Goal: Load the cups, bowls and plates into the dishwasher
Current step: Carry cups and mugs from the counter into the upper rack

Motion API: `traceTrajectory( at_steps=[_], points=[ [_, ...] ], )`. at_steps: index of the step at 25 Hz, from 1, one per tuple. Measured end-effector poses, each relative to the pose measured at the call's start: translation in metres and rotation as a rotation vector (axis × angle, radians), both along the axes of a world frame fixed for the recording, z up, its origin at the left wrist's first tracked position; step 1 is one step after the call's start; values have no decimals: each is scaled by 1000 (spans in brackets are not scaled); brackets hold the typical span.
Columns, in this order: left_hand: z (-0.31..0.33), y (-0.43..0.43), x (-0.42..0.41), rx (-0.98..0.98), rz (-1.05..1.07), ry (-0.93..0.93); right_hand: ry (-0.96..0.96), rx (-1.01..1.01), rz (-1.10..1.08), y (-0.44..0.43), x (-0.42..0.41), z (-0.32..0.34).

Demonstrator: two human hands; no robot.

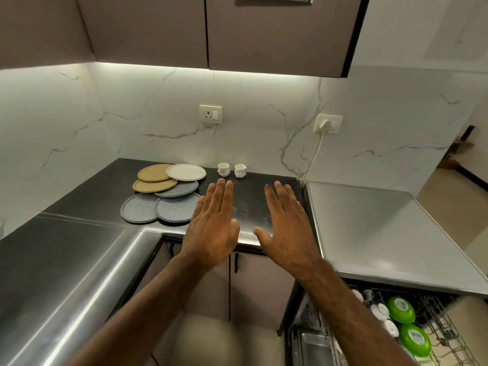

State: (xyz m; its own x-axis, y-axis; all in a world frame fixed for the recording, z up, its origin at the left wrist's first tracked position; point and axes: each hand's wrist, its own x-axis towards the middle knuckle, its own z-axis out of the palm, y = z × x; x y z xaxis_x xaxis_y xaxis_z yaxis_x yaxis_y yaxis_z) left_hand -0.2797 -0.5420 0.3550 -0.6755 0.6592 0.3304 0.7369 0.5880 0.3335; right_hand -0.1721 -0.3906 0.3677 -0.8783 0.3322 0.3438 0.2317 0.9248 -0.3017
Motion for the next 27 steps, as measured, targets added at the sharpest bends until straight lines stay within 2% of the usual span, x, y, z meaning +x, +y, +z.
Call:
traceTrajectory(
  at_steps=[6,20,27],
  points=[
    [-2,13,-42,85,28,19,-12,-22,-2,24,-45,0],
    [-8,115,-195,34,103,74,-27,-66,59,135,-198,-7],
    [-43,160,-286,-16,146,10,-88,-138,34,174,-290,-47]
  ],
)
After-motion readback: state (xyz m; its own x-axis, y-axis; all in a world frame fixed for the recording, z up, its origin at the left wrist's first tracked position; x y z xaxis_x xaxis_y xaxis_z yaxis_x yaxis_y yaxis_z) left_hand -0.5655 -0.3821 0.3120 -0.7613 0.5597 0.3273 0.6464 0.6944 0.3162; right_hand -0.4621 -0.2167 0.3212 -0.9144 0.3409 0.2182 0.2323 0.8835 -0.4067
